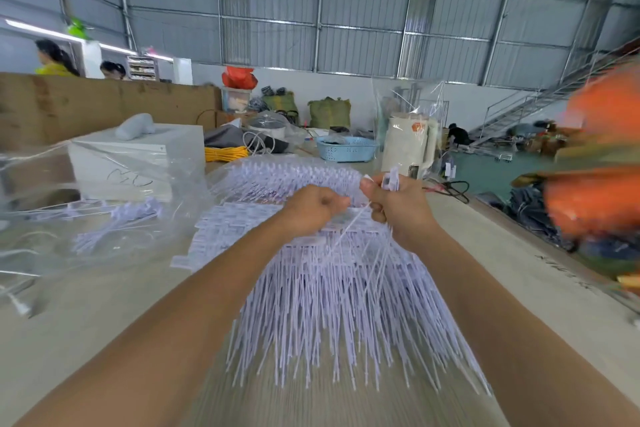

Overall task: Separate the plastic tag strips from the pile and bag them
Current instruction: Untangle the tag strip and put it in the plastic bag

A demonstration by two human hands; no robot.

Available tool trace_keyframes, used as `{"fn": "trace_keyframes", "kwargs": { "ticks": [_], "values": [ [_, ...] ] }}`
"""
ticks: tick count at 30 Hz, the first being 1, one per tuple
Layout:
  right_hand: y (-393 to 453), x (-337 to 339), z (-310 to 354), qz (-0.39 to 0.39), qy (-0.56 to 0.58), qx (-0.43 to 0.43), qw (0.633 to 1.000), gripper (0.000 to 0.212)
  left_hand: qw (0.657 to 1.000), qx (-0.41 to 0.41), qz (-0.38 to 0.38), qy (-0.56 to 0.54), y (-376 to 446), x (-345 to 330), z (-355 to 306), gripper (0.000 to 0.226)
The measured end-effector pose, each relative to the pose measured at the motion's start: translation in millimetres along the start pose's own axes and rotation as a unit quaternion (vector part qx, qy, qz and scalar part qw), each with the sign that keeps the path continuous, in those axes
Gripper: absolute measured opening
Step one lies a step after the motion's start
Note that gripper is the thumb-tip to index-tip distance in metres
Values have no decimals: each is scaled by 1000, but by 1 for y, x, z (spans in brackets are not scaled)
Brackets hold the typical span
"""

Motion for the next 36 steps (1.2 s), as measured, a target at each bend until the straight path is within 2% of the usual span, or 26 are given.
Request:
{"fn": "trace_keyframes", "kwargs": {
  "ticks": [1, 3, 5, 7, 8, 10, 12, 14, 16, 18, 19, 22, 24, 27, 32, 33, 36],
  "values": [
    [1, 0, -1, -8, 4, -1, 1000, 27, 995, 19, 5, -94, -4, -7, -4, 48],
    [5, 4, -5, -48, -2, -4, 999, 24, 958, 99, 96, -253, -16, -40, -7, 76],
    [9, 12, -2, -104, -95, 18, 990, 17, 918, 156, 190, -310, -33, -68, -9, 91],
    [13, 19, 3, -158, -212, 38, 964, 14, 919, 143, 230, -287, -43, -77, -12, 73],
    [13, 23, 3, -188, -229, 40, 954, 16, 922, 131, 239, -274, -46, -78, -12, 56],
    [12, 26, 0, -218, -184, 33, 958, 22, 926, 127, 234, -268, -50, -79, -12, 27],
    [8, 24, -3, -235, -127, 31, 963, 21, 934, 125, 205, -263, -50, -74, -12, 19],
    [5, 22, -7, -246, -129, 29, 960, 28, 963, 111, 169, -179, -50, -64, -11, 21],
    [4, 14, -17, -225, -169, 14, 960, 23, 989, 80, 120, -25, -50, -43, -6, 24],
    [3, -1, -32, -178, -171, -10, 969, 28, 992, 40, 55, 103, -51, -12, -2, 31],
    [0, -13, -39, -148, -150, -15, 977, 27, 990, 35, 36, 133, -55, 0, 3, 33],
    [-11, -50, -50, -64, -96, -13, 993, 31, 985, 45, 19, 163, -69, 29, 24, 28],
    [-18, -84, -52, 19, -71, -29, 997, 31, 983, 54, -6, 175, -79, 51, 37, 26],
    [-28, -132, -50, 125, -58, -32, 990, 19, 979, 65, -42, 190, -97, 89, 56, 23],
    [-39, -203, -52, 204, -58, -27, 977, 8, 966, 106, -67, 227, -130, 154, 90, 26],
    [-40, -218, -54, 216, -62, -31, 974, 10, 962, 122, -75, 232, -138, 168, 98, 27],
    [-46, -262, -59, 252, -97, -24, 963, 32, 944, 181, -118, 249, -162, 220, 121, 32]
  ]
}}
Point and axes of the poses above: each hand's wrist, its own y-axis towards the middle knuckle, its own x-axis out of the back of the hand, z = x × y, the point moved 10 cm from there along y, towards the middle knuckle, and after that the axes turned 4 degrees about -y, right-handed, at the moved point
